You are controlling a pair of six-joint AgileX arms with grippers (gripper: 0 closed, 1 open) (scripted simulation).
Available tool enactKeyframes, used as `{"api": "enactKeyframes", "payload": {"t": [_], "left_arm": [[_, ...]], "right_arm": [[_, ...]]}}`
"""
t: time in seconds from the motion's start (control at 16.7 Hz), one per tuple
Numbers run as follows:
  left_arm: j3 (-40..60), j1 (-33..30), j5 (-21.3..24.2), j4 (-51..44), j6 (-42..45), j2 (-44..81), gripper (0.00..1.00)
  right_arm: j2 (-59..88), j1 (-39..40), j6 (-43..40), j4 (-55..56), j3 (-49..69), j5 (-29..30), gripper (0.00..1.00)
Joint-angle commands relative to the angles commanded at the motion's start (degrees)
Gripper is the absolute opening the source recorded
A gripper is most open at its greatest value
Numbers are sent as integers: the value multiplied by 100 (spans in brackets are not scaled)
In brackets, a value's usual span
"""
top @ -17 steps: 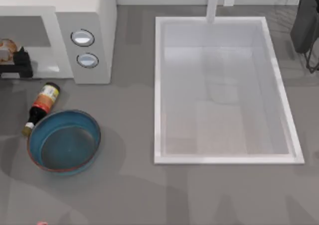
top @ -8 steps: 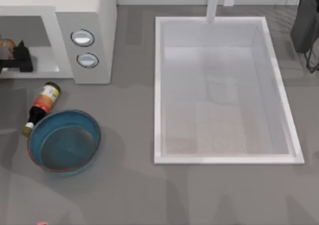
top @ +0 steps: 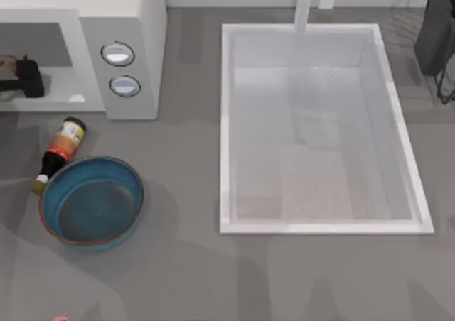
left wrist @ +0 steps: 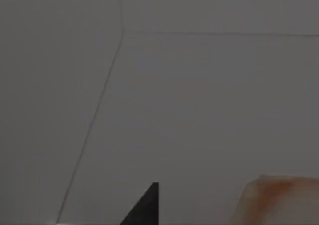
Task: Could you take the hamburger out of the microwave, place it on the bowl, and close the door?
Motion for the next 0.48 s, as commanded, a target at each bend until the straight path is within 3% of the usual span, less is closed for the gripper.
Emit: {"api": "enactKeyframes", "payload": {"t": [0.3, 0.48], "left_arm": [[2184, -142, -125, -1160, -47, 1117, 100], [2952, -209, -185, -1701, -71, 1557, 100]], "right_arm": [[0, 0, 0, 0, 0, 0, 100], [0, 0, 0, 0, 0, 0, 100]]}}
